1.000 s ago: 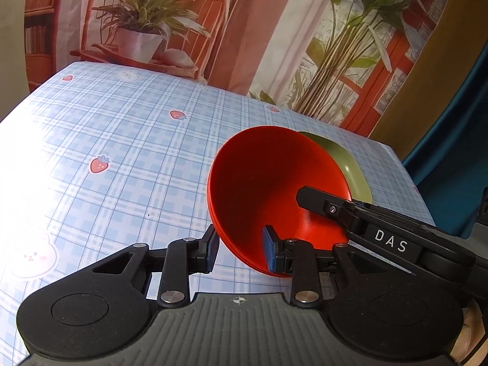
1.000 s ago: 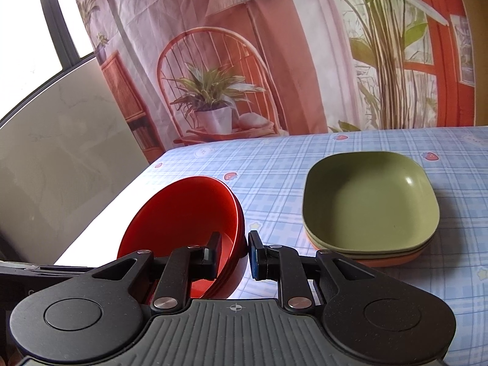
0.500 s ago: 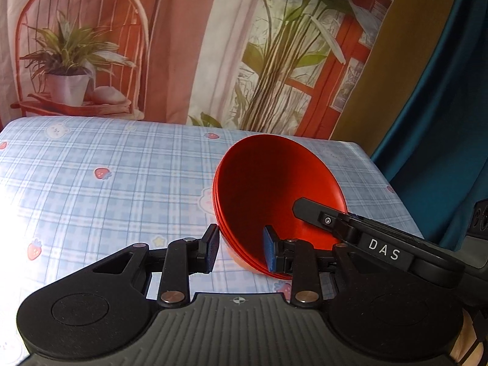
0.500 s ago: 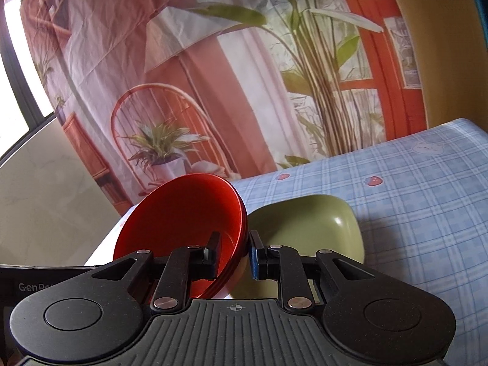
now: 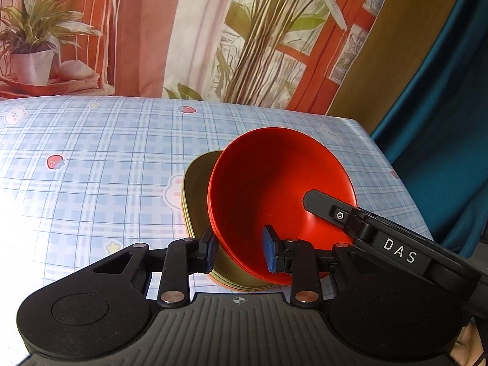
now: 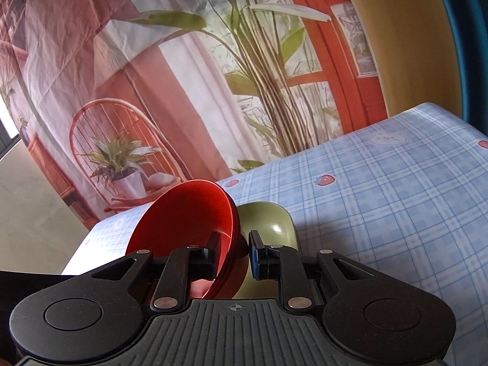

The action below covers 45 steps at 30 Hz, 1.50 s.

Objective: Organize plates and bowls
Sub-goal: 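Lower the red bowls with both grippers onto the green plate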

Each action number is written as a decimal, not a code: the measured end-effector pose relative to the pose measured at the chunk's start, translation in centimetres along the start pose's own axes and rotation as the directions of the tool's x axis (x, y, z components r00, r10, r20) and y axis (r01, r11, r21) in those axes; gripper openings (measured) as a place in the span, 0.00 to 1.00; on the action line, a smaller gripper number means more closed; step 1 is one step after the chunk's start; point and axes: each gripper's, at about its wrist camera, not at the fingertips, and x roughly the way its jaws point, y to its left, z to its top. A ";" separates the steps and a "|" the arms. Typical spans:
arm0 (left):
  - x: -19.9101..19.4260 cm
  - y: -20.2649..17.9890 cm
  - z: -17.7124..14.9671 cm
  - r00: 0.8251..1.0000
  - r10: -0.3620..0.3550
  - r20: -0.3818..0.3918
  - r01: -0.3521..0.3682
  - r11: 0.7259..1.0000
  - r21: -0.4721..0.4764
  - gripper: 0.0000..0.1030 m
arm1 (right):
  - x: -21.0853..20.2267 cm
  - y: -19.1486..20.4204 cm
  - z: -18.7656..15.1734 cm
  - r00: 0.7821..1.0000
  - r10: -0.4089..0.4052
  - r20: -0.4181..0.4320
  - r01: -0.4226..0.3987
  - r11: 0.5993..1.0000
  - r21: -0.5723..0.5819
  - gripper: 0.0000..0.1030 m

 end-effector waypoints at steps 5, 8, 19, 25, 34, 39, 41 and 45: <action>0.9 -0.1 -0.1 1.000 0.024 -0.019 -0.023 0.999 0.030 0.32 | 0.9 -0.3 -0.7 1.000 -0.012 -0.027 0.012 1.000 -0.010 0.18; 1.2 -0.2 -0.2 0.999 0.029 -0.026 -0.027 0.999 0.045 0.32 | 1.2 -0.3 -1.0 0.999 -0.018 -0.034 0.018 1.000 -0.015 0.18; 1.6 -0.5 -0.3 0.999 0.040 -0.032 -0.038 0.997 0.068 0.32 | 1.7 -0.6 -1.5 0.998 -0.039 -0.052 0.038 0.999 -0.030 0.18; 1.6 -0.4 -0.2 0.999 0.041 -0.033 -0.038 0.997 0.070 0.32 | 1.7 -0.6 -1.5 0.998 -0.042 -0.047 0.040 0.998 -0.038 0.18; 1.3 -0.5 -0.2 0.999 0.041 -0.021 -0.040 0.997 0.072 0.33 | 1.4 -0.5 -1.4 0.998 -0.049 -0.035 0.048 0.998 -0.042 0.22; 0.5 -0.7 0.0 0.999 0.052 0.002 -0.052 0.995 0.087 0.42 | 0.9 -0.7 -1.0 0.998 -0.064 -0.017 0.063 0.997 -0.043 0.26; 0.1 -0.7 0.1 0.999 0.052 0.014 -0.053 0.995 0.084 0.43 | 0.5 -0.7 -0.8 0.997 -0.071 -0.007 0.071 0.997 -0.043 0.30; -1.1 -0.8 0.3 0.997 0.059 0.046 -0.063 0.994 0.093 0.53 | -0.6 -0.5 -0.2 0.996 -0.089 0.020 0.090 0.994 -0.053 0.39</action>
